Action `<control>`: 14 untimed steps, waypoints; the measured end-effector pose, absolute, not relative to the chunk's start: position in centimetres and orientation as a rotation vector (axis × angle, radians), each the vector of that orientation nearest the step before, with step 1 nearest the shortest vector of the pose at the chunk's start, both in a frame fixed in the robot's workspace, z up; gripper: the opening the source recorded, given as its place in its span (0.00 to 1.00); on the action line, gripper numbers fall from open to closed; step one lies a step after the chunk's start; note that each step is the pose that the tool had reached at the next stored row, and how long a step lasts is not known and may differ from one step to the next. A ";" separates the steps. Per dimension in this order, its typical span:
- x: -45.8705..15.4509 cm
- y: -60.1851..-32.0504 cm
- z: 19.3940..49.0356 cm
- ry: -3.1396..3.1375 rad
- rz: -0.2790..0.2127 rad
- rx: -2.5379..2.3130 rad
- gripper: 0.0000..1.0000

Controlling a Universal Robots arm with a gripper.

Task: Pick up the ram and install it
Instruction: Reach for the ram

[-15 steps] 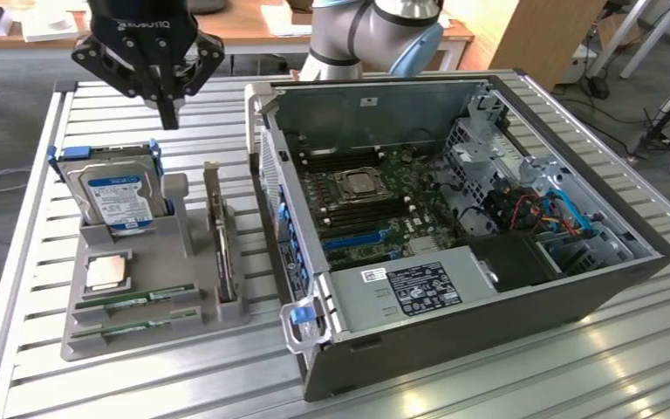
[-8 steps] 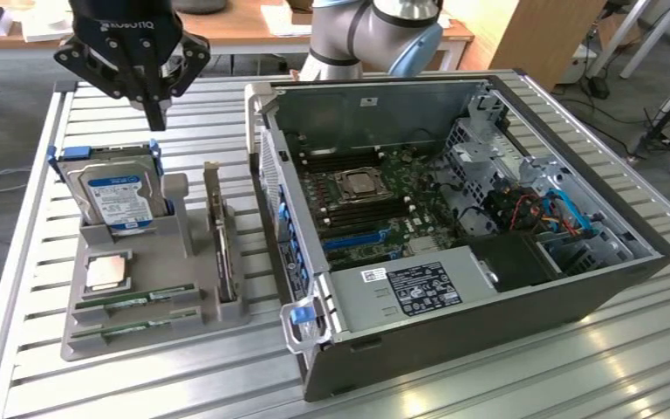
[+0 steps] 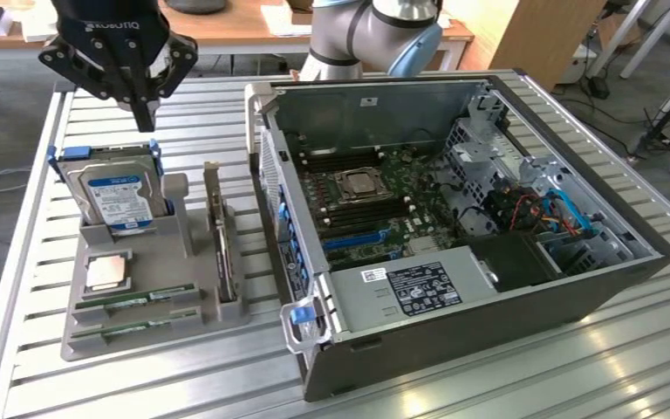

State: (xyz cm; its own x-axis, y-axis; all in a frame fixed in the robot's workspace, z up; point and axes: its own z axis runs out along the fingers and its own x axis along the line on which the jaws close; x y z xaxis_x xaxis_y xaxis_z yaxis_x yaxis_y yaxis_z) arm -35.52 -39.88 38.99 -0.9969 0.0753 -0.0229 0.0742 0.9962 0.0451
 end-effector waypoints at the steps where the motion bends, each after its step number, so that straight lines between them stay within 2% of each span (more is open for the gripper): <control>1: -35.6 -39.9 39.0 3.114 0.069 0.117 0.11; 14: -36.3 -39.9 38.9 3.116 0.069 0.117 0.11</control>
